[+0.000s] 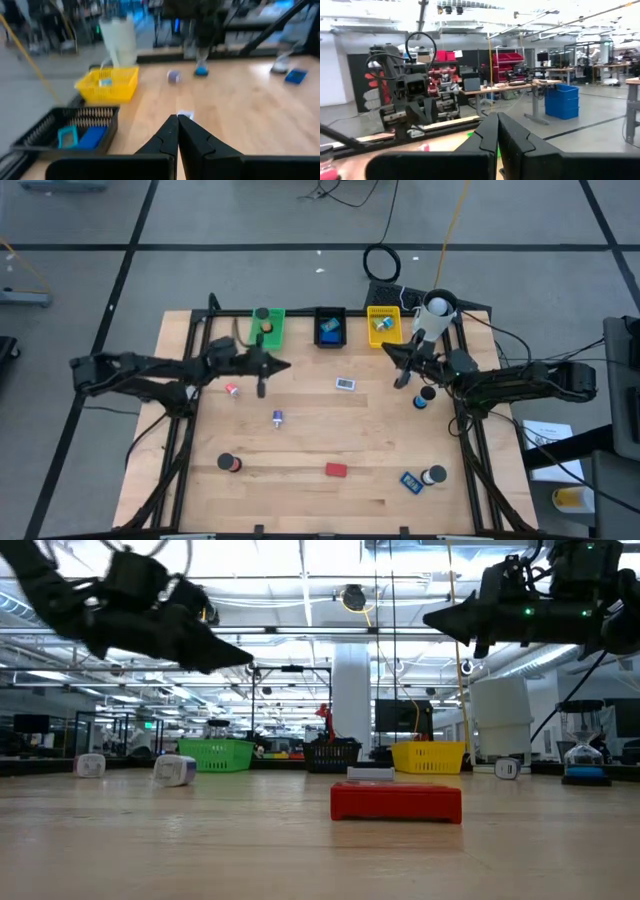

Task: Pick & Place Office items
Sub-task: Put the blue hourglass into the green bin

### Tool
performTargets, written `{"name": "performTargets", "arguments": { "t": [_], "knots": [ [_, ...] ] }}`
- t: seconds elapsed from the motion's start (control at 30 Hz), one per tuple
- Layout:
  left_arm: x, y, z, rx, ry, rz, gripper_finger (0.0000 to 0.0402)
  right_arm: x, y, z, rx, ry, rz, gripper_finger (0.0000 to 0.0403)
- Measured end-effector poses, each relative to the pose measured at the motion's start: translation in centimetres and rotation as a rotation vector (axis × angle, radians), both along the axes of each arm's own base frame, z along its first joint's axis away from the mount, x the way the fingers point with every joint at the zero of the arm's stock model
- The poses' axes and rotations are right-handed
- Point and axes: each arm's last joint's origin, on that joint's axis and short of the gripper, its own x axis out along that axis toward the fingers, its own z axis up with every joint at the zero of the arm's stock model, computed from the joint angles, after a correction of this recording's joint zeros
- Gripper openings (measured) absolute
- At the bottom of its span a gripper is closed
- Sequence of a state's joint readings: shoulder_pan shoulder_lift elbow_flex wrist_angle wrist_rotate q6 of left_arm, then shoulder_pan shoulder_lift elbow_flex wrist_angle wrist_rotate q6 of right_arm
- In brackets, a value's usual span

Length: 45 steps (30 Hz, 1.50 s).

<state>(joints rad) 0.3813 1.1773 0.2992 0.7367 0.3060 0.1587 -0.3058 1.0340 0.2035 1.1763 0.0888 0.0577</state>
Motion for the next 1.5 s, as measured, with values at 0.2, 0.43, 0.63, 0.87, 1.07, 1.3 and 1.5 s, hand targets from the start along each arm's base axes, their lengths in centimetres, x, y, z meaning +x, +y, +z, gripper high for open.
{"name": "performTargets", "arguments": {
  "t": [0.2,0.43,0.63,0.87,1.07,1.3,1.5],
  "knots": [
    [-2.8,-1.5,-1.5,-0.008,-0.069,-0.022,0.0015,1.1,-0.2,0.7,0.045,0.169,-0.014,0.0001],
    [-5.1,-2.4,-2.8,-0.010,-0.121,-0.021,0.0015,2.8,1.4,4.3,0.200,0.723,-0.143,0.0003],
    [-5.4,-2.5,-2.9,-0.014,-0.127,-0.021,0.0008,1.3,4.1,6.2,0.447,1.011,-0.146,0.0026],
    [-5.3,-2.5,-2.8,-0.025,-0.125,-0.021,0.0029,-2.4,4.9,7.1,0.694,1.251,-0.369,0.0099],
    [-5.3,-2.5,-2.9,-0.022,-0.120,-0.021,0.0015,-3.9,5.0,6.6,0.812,1.359,-0.458,0.0202],
    [-5.3,-2.5,-2.9,-0.024,-0.117,-0.021,0.0011,-3.5,5.2,5.4,0.877,1.356,-0.399,0.0305],
    [-5.3,-2.5,-2.9,-0.024,-0.115,-0.020,0.0029,-3.6,5.3,3.2,0.889,1.413,-0.360,0.0339]
  ]
}}
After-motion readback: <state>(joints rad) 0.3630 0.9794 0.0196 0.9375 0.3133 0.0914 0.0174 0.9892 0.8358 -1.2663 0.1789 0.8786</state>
